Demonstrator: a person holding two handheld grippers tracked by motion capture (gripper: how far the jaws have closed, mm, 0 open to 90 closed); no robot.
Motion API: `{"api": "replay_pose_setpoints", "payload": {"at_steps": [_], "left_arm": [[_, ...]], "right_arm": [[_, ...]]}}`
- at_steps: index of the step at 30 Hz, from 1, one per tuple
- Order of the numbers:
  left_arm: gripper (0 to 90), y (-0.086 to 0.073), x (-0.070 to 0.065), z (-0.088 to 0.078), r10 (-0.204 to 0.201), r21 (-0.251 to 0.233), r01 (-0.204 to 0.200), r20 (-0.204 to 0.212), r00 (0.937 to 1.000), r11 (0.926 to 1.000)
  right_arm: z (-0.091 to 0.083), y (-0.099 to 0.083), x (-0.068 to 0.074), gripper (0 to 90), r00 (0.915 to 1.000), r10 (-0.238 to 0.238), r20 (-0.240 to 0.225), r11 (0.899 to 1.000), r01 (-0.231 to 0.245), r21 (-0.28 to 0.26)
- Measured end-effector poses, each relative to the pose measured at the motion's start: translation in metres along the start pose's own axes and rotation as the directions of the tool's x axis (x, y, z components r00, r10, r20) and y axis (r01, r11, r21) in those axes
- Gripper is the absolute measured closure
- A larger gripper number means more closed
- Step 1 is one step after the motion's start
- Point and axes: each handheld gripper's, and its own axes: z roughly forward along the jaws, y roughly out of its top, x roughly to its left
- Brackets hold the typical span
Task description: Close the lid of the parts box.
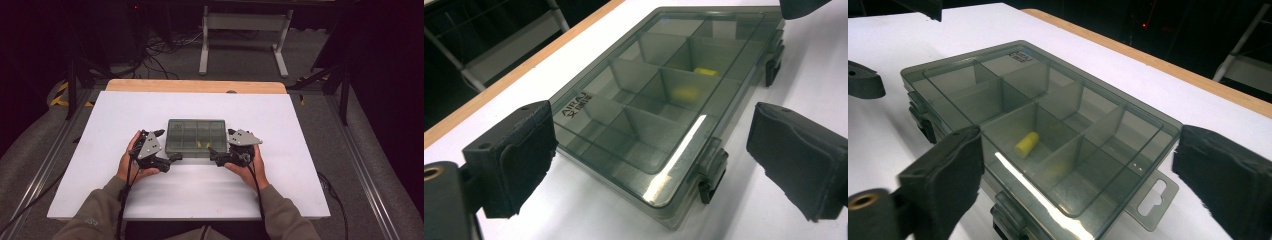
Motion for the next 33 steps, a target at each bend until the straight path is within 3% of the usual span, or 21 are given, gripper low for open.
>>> {"api": "replay_pose_setpoints", "payload": {"at_steps": [12, 25, 33], "left_arm": [[5.8, 0.004, -0.003, -0.007, 0.013, -0.017, -0.013, -0.004, 0.9999, 0.9998], [6.1, 0.011, -0.013, -0.024, 0.036, -0.048, -0.035, 0.003, 0.9994, 0.9982], [6.5, 0.011, -0.018, -0.033, 0.051, -0.053, -0.051, 0.005, 0.9987, 0.9973]], "right_arm": [[-0.006, 0.003, 0.001, 5.5, 0.9996, -0.007, 0.028, 1.0, 0.008, -0.025], [-0.019, 0.009, 0.011, 5.9, 0.9969, -0.07, 0.036, 0.997, 0.071, -0.019], [-0.027, 0.009, 0.013, 6.3, 0.996, -0.082, 0.036, 0.996, 0.082, -0.017]]}}
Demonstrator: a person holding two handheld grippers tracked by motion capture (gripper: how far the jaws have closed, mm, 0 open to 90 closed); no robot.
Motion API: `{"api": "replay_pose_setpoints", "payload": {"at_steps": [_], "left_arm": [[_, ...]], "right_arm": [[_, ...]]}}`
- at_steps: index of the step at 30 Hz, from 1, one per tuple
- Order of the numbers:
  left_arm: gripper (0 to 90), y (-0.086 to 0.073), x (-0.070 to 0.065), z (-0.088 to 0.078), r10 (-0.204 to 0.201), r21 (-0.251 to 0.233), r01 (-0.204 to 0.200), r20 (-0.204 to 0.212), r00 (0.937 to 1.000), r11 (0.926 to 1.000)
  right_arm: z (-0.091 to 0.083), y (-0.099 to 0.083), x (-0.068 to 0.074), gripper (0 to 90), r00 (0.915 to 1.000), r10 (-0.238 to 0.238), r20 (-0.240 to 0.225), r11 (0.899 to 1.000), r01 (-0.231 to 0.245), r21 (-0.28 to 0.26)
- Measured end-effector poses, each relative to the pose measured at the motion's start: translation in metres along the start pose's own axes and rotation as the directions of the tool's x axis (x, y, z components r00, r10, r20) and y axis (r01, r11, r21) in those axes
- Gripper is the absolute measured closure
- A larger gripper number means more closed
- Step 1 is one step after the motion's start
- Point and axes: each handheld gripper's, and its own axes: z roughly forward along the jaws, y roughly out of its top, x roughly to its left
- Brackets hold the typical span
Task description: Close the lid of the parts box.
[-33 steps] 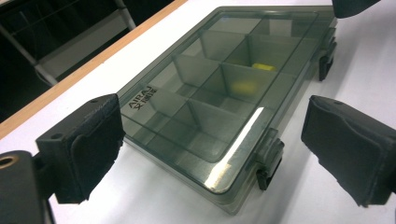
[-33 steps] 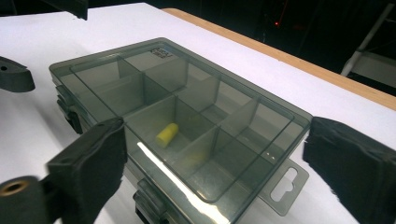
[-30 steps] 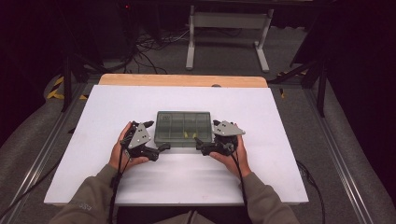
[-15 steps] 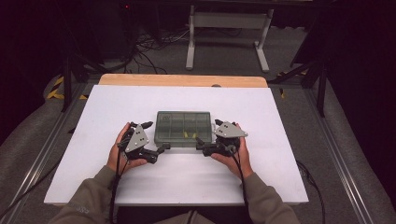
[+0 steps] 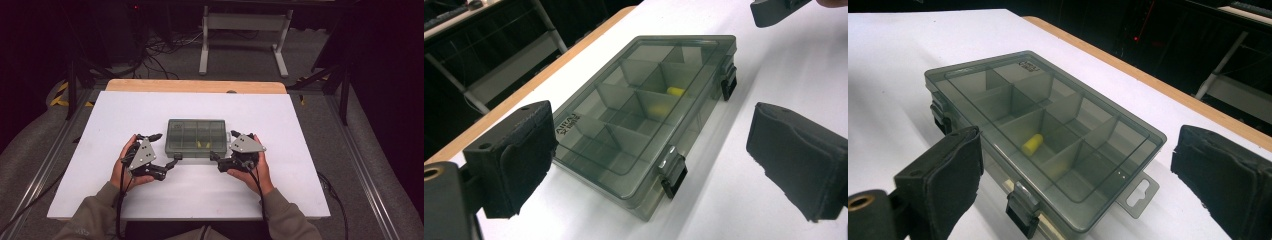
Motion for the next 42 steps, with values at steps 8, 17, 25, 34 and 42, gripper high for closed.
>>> {"api": "replay_pose_setpoints", "payload": {"at_steps": [8, 17, 25, 34, 42], "left_arm": [[6.4, 0.0, -0.003, -0.006, 0.005, -0.003, -0.005, 0.005, 1.0, 1.0], [6.3, 0.0, -0.006, -0.012, 0.02, 0.0, -0.02, -0.002, 0.9998, 0.9998], [5.9, -0.002, -0.009, -0.017, 0.025, -0.004, -0.025, -0.001, 0.9997, 0.9997], [5.8, -0.003, -0.012, -0.023, 0.038, 0.0, -0.038, -0.002, 0.9993, 0.9993], [5.7, -0.004, -0.016, -0.027, 0.048, -0.002, -0.048, 0.0, 0.9988, 0.9988]], "right_arm": [[-0.005, 0.0, 0.003, 6.5, 0.9997, -0.024, -0.001, 1.0, 0.024, 0.003], [-0.01, -0.001, 0.008, 6.8, 0.9985, -0.055, 0.004, 0.998, 0.055, 0.012], [-0.014, -0.002, 0.01, 6.9, 0.9979, -0.065, 0.003, 0.998, 0.065, 0.012], [-0.018, -0.003, 0.013, 6.9, 0.9968, -0.08, -0.001, 0.997, 0.08, 0.017], [-0.023, -0.004, 0.015, 7.0, 0.996, -0.09, -0.004, 0.996, 0.09, 0.015]]}}
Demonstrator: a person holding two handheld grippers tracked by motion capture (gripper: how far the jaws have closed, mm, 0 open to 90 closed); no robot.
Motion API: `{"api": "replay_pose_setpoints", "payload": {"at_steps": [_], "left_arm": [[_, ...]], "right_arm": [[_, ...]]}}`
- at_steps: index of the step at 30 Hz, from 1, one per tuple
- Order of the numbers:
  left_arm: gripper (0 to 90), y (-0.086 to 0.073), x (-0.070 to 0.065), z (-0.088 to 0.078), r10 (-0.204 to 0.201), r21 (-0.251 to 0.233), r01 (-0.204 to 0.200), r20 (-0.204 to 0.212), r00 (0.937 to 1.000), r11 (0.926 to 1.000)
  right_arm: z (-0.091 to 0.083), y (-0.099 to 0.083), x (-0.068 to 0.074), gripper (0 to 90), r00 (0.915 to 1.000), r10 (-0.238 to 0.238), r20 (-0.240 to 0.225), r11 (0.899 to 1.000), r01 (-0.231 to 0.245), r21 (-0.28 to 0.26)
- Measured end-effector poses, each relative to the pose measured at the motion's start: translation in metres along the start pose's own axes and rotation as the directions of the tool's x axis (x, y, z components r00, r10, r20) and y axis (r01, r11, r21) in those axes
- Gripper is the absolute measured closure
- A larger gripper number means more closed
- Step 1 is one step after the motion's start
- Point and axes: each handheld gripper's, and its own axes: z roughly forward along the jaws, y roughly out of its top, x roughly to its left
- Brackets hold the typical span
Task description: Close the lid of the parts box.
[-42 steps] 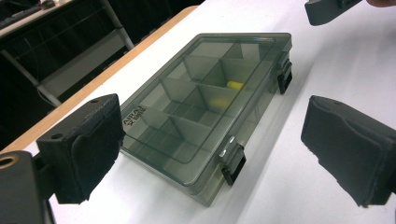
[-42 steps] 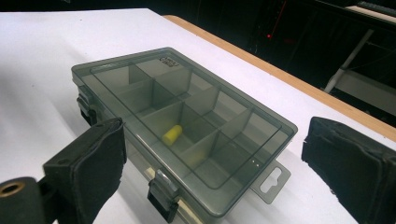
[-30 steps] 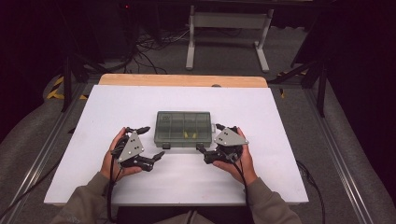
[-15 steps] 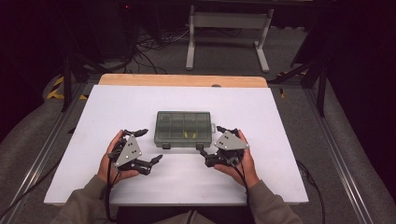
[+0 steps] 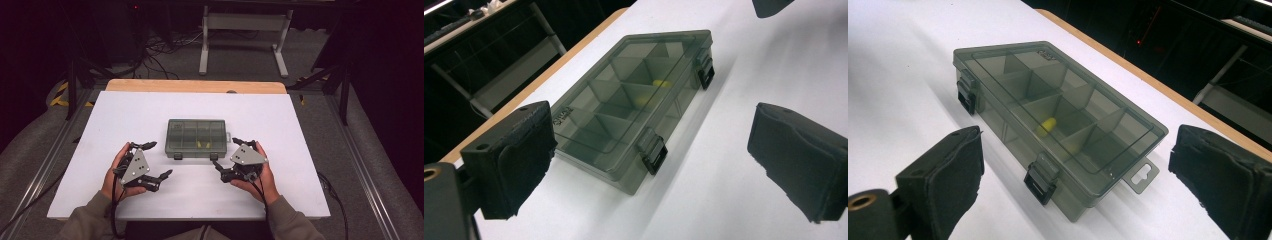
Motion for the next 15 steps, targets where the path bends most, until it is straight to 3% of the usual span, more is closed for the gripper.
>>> {"api": "replay_pose_setpoints", "payload": {"at_steps": [15], "left_arm": [[5.6, -0.0035, -0.0038, -0.0097, 0.012, 0.008, -0.012, -0.01, 0.9999, 0.9999]], "right_arm": [[-0.0073, -0.0019, 0.0034, 7.1, 0.9998, -0.019, 0.002, 1.0, 0.019, 0.001]]}}
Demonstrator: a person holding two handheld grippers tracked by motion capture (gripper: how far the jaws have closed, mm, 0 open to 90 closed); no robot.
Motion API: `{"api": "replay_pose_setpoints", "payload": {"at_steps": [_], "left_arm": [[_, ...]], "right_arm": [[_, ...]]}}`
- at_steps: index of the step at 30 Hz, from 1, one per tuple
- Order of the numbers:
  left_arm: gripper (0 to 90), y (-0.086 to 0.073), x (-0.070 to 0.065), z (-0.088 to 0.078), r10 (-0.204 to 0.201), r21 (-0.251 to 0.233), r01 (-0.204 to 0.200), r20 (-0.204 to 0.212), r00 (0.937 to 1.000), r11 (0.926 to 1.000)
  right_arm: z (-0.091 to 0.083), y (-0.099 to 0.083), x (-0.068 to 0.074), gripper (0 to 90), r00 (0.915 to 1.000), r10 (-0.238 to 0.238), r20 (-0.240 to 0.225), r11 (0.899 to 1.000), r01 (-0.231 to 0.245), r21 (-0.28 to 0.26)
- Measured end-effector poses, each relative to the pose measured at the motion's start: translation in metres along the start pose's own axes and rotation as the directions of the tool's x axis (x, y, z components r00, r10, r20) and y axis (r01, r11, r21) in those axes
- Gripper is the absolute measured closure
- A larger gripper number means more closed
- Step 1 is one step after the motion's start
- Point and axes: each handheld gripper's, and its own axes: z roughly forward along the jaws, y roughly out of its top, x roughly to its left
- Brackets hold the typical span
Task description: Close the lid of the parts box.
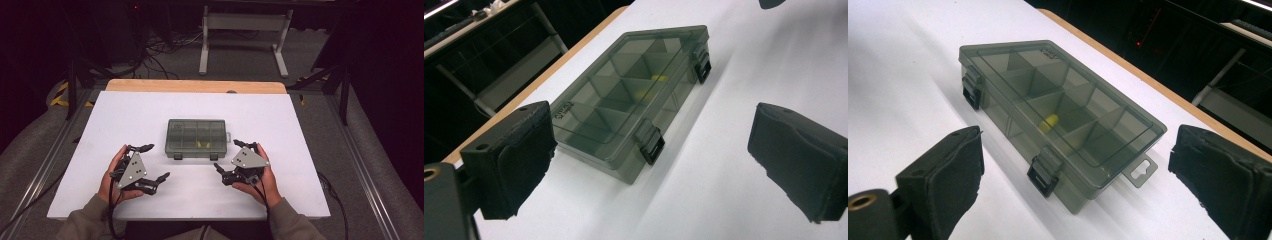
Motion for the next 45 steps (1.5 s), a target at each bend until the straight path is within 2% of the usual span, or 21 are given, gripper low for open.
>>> {"api": "replay_pose_setpoints", "payload": {"at_steps": [11, 25, 45], "left_arm": [[5.7, -0.005, -0.003, -0.005, 0.01, 0.012, -0.01, -0.001, 0.9999, 0.9999], [6.0, -0.011, -0.005, -0.013, 0.019, 0.032, -0.018, -0.012, 0.9997, 0.9993], [6.0, -0.029, -0.007, -0.028, -0.002, 0.05, 0.004, -0.036, 0.9994, 0.9988]], "right_arm": [[-0.003, -0.004, 0.002, 7.1, 0.9999, -0.013, -0.002, 1.0, 0.013, 0.007], [-0.014, -0.011, 0.002, 7.5, 0.9996, -0.022, 0.017, 1.0, 0.022, -0.004], [-0.021, -0.021, 0.003, 7.5, 0.9994, -0.027, 0.02, 1.0, 0.027, 0.014]]}}
